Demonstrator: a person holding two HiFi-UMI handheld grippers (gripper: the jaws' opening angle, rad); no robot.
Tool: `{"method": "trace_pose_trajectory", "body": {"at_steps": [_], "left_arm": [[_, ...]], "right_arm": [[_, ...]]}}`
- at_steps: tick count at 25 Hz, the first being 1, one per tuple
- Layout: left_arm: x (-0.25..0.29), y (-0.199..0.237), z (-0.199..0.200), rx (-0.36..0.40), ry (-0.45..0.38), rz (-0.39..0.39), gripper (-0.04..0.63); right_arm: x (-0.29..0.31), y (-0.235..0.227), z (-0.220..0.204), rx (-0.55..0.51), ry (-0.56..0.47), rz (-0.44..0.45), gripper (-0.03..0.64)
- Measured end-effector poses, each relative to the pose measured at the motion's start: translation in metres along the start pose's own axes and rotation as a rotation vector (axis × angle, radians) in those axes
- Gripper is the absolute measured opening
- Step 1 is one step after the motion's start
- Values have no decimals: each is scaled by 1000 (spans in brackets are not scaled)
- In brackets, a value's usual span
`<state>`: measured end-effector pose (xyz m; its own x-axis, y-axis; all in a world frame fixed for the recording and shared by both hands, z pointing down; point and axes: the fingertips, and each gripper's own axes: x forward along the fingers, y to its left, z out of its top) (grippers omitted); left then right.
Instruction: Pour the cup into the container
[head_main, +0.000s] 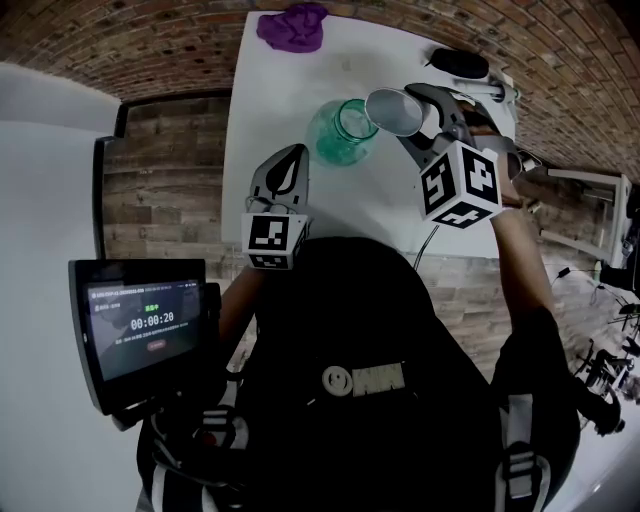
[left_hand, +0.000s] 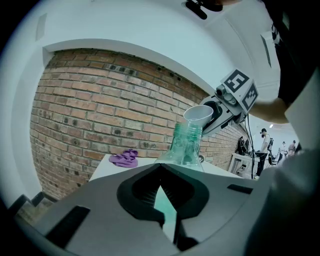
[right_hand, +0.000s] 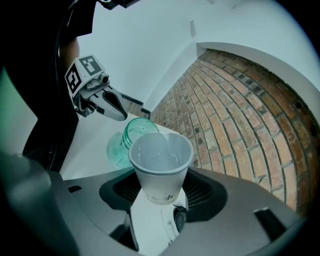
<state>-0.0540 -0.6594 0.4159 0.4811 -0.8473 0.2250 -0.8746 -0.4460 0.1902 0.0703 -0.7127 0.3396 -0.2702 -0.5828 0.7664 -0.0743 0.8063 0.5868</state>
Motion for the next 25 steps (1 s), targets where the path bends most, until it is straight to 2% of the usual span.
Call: {"method": "trace_pose_trajectory", "body": {"at_steps": [25], "left_arm": [[0,3,1,-6,-9,6,-3]], "right_arm": [[-1,-2,3,-40,14,-6,252]]}}
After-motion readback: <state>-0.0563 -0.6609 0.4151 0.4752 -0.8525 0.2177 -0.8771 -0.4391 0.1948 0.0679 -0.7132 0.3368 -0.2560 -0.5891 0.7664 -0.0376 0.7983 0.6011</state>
